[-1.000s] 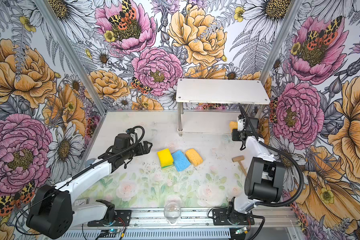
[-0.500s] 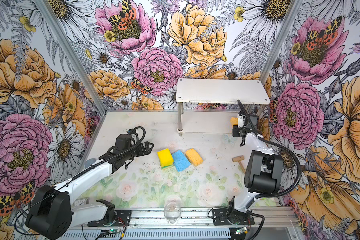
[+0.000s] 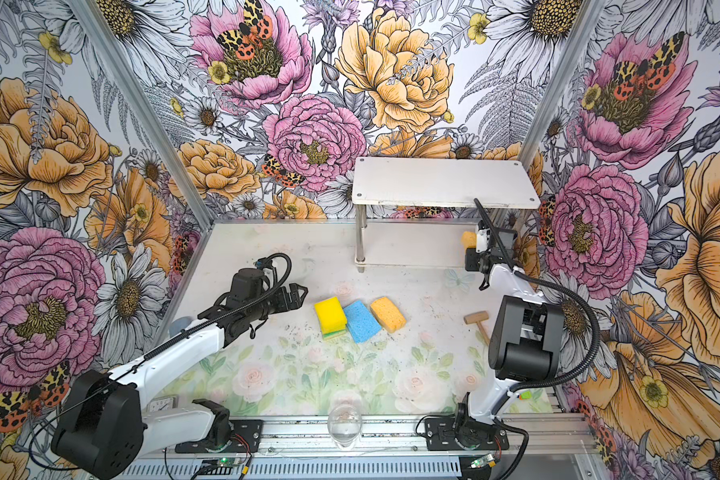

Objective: Place and organize the cleaning sponges onto the shelf
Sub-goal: 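Lift the orange-yellow sponge with the right gripper and carry it onto the shelf, then lower the sponge onto the shelf and open the right gripper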

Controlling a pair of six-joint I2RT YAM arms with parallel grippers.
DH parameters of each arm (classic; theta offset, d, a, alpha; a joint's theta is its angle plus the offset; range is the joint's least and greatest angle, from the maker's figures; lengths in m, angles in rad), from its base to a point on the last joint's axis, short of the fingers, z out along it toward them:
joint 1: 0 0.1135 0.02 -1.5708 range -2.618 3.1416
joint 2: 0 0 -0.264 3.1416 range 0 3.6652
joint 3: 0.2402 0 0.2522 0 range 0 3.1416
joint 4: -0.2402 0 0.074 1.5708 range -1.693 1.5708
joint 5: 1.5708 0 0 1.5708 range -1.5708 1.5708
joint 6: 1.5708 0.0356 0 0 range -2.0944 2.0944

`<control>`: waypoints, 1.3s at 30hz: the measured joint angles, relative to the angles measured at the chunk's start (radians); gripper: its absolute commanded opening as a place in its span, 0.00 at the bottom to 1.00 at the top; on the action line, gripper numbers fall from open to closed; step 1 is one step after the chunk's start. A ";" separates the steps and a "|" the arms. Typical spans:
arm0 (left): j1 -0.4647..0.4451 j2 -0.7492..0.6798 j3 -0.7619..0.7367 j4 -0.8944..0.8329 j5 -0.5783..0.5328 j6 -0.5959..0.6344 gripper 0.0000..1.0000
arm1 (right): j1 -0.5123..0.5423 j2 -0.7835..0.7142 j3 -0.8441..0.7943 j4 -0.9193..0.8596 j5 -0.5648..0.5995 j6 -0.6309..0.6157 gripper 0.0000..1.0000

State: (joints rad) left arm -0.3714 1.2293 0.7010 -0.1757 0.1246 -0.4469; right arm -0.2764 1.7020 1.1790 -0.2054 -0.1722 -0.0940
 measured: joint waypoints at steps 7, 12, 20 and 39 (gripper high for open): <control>-0.001 -0.009 0.000 0.000 -0.001 0.000 0.99 | 0.000 0.000 -0.040 0.087 -0.001 0.022 0.15; -0.002 -0.012 0.000 -0.001 -0.001 0.000 0.99 | 0.000 0.013 -0.044 0.141 -0.002 0.034 0.15; -0.005 -0.018 0.000 -0.001 -0.005 0.000 0.99 | 0.000 0.067 -0.044 0.164 -0.028 0.050 0.16; -0.005 -0.018 0.000 -0.004 -0.005 0.000 0.99 | 0.000 0.114 0.029 0.092 -0.043 0.038 0.16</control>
State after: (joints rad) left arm -0.3759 1.2114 0.7010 -0.1799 0.1200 -0.4465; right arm -0.2768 1.8164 1.2076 -0.1135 -0.2153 -0.0559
